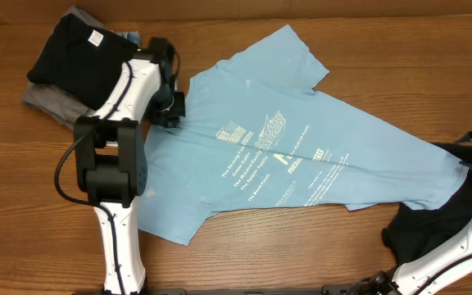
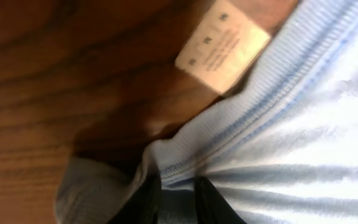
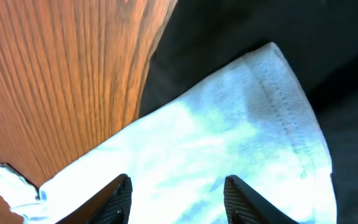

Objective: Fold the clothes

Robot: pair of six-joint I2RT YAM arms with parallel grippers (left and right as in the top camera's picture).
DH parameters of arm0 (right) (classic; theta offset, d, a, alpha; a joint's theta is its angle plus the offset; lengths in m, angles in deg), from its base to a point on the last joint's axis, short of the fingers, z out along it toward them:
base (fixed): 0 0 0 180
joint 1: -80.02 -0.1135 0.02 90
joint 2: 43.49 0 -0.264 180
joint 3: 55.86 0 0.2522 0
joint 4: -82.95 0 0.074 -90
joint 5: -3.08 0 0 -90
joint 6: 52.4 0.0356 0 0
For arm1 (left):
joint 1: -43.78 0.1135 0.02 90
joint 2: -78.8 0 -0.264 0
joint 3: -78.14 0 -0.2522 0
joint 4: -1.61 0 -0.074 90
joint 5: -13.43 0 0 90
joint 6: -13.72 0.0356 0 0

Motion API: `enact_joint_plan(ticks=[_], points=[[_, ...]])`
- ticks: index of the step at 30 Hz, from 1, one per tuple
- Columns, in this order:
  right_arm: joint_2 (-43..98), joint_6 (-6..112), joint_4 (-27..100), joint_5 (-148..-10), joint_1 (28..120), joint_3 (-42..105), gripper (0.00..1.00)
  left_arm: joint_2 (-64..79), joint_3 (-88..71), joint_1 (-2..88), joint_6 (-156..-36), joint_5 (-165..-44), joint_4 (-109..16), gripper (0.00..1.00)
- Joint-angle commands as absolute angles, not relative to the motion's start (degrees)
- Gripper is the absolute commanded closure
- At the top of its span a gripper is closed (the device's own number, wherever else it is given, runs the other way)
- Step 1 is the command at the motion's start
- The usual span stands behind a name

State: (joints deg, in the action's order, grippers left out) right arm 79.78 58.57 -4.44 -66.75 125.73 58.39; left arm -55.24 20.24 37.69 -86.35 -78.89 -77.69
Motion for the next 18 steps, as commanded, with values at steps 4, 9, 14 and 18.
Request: enact_joint_plan(ticks=[4, 9, 14, 18], points=[[78.7, 58.1, -5.7, -68.2, 127.3, 59.2, 0.48, -54.7, 16.5, 35.9, -80.3, -81.3, -76.1, 0.82], [78.7, 56.3, -7.9, -69.5, 126.5, 58.5, 0.39, -54.7, 10.5, 37.9, -94.2, -68.7, -77.6, 0.96], [78.9, 59.1, -7.8, -73.3, 124.7, 53.9, 0.33, -54.7, 7.0, 44.6, -100.8, -67.2, -78.1, 0.96], [78.9, 64.7, -2.3, -80.1, 124.4, 47.9, 0.33, -54.5, 7.2, 48.5, -100.6, -68.0, -78.5, 0.96]])
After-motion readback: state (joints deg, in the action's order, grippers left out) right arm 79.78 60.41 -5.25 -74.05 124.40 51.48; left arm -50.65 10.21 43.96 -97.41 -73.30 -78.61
